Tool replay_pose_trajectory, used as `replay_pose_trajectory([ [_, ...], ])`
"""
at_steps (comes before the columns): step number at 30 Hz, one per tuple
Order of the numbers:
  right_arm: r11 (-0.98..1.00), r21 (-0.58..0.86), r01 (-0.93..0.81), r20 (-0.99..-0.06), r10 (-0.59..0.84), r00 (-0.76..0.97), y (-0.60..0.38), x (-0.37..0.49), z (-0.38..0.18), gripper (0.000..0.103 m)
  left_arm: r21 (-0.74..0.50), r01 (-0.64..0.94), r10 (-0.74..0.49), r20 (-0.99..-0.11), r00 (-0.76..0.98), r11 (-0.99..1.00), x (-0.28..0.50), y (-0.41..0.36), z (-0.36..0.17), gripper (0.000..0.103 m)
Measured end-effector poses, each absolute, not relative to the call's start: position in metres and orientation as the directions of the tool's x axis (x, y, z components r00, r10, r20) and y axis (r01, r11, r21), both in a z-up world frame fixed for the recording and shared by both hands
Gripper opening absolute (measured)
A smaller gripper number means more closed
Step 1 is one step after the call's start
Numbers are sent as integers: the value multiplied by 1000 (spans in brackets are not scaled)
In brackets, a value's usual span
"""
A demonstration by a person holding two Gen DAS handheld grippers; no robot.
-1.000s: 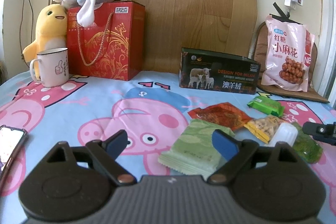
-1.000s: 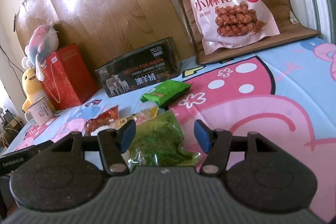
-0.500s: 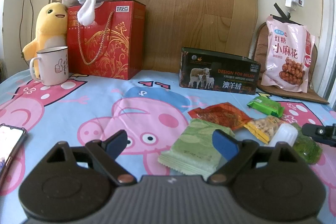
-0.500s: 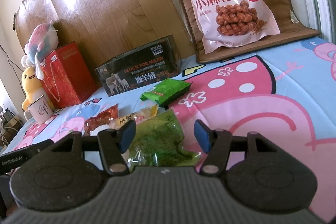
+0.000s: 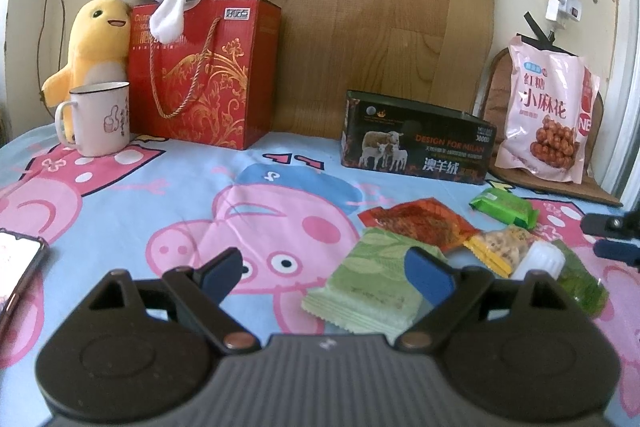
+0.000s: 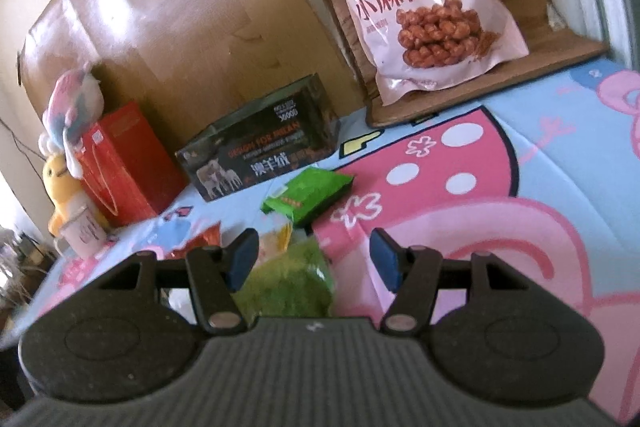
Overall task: Organize snacks
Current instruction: 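Close the right gripper on the bright green packet and lift it, then carry the green packet into the black box and open the right gripper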
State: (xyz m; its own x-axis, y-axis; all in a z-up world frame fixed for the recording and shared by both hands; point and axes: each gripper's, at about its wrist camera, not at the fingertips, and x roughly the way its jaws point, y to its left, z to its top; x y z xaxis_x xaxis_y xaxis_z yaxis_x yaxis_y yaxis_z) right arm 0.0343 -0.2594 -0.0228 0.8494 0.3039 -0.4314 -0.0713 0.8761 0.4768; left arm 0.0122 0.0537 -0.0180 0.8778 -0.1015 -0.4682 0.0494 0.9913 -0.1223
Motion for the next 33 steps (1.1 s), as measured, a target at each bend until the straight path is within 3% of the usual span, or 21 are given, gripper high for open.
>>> replay_pose_trajectory([
  [4,848,528,-47,-495,352,795,-270,61,-27,64,-145,43,-107,-473,874,989,13,57,-18,91],
  [15,800,599,-43,-533,437,725,-267,125,-32,63,-164,34,-111,-484,868,986,16,59,-19,91],
  [16,807,588,-58,-538,444,716,-262,131,-33,60,-165,33,-110,-484,868,986,16,59,-19,91],
  [18,834,544,-87,-568,443,694,-249,140,-36,25,-168,30,-109,-483,869,985,16,60,-19,91],
  [24,854,468,-229,-552,485,679,-210,145,-12,13,-193,28,-118,-472,874,981,15,64,-19,91],
  [30,859,225,-461,-522,505,687,-152,123,25,9,-251,26,-138,-442,886,968,11,74,-18,91],
  [33,821,111,-560,-509,531,678,-125,108,37,2,-295,18,-150,-432,890,955,11,82,-18,91],
])
